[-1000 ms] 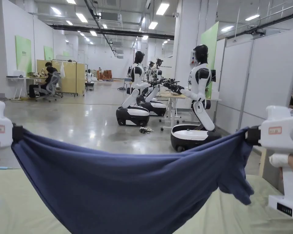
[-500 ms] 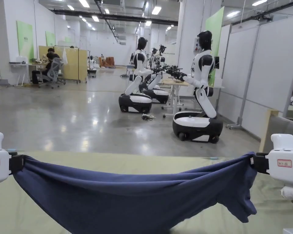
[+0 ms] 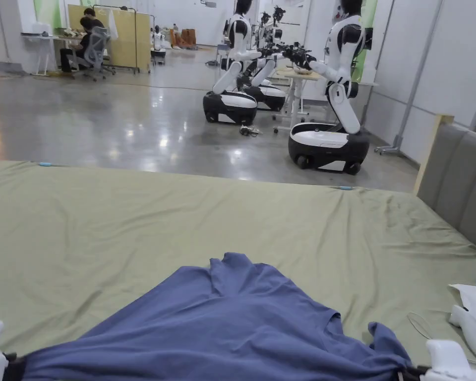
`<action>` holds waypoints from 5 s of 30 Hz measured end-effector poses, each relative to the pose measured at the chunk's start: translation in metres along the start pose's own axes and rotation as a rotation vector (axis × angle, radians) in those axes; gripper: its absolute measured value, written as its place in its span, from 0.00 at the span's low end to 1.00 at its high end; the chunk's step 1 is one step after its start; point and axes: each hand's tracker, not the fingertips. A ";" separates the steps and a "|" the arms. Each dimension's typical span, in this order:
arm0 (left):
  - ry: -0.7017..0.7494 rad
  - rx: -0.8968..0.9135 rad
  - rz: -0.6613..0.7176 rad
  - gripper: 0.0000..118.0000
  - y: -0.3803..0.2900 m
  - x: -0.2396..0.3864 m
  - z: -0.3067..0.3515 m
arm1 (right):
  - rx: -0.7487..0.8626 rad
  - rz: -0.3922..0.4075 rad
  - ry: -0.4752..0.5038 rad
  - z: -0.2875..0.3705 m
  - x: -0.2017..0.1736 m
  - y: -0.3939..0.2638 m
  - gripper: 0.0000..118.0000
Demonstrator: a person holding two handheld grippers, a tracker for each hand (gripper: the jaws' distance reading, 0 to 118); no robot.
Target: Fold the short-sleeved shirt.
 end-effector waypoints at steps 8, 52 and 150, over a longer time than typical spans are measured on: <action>0.037 0.220 -0.068 0.81 -0.008 0.015 0.042 | 0.192 -0.067 0.073 0.043 0.010 0.015 0.94; -0.091 0.106 -0.243 0.07 0.010 0.005 -0.006 | 0.067 0.241 0.083 -0.118 -0.150 0.190 0.25; 0.036 0.081 -0.242 0.19 -0.040 0.061 -0.001 | 0.110 0.080 0.108 0.009 -0.043 -0.020 0.14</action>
